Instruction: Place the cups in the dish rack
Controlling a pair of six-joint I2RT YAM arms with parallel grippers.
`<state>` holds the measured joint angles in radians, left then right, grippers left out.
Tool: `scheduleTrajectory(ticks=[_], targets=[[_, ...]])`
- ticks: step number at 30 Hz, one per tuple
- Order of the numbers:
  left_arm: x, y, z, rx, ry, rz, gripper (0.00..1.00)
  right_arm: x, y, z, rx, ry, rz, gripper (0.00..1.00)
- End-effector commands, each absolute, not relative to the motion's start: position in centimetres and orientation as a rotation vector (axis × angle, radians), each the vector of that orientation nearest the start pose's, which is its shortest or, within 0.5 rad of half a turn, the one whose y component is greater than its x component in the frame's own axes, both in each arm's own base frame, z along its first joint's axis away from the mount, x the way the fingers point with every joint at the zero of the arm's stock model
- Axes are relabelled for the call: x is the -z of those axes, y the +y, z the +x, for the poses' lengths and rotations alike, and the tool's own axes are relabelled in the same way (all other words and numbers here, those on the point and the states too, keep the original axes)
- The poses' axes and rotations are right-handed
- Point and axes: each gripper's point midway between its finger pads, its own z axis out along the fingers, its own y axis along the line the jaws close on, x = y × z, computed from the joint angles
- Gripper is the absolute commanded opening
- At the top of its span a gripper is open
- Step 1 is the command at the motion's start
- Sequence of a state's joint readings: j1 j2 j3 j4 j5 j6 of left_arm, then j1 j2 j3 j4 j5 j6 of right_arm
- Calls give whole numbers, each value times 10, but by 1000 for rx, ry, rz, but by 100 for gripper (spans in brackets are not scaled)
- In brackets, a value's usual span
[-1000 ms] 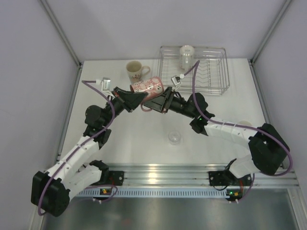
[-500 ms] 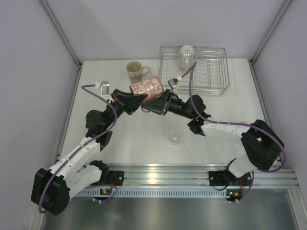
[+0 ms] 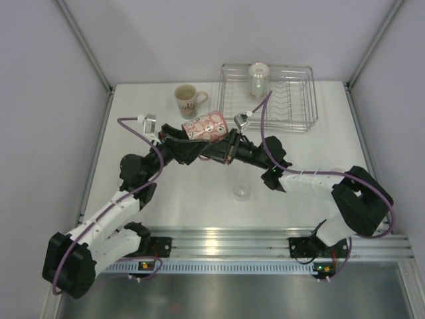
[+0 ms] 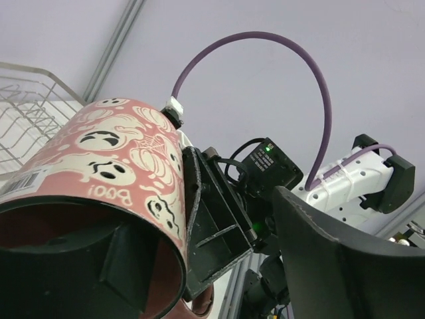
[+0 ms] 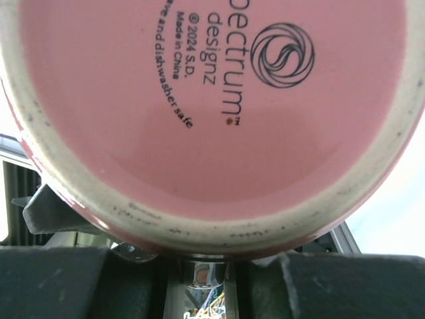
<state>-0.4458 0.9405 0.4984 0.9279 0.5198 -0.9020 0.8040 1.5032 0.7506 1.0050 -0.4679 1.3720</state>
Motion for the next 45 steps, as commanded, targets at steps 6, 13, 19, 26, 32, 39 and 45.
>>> scheduleTrajectory(ticks=[6,13,19,26,32,39,45], targets=[[-346,-234,224,1424,1260,253,91,-359,355,211,-2076,1374,-114,0],[-328,-226,230,1336,1323,211,98,-345,325,232,-2001,1397,-41,0],[-309,-214,241,1192,1415,173,98,-329,300,250,-1894,1443,16,0],[-294,-191,247,996,1509,132,98,-329,271,280,-1697,1491,26,0],[-299,-166,247,896,1537,19,98,-332,257,335,-1272,1649,13,0],[-305,-168,245,898,1629,11,98,-334,229,407,-814,1731,50,0],[-313,-165,237,902,1609,19,98,-313,209,461,-505,1807,104,0]])
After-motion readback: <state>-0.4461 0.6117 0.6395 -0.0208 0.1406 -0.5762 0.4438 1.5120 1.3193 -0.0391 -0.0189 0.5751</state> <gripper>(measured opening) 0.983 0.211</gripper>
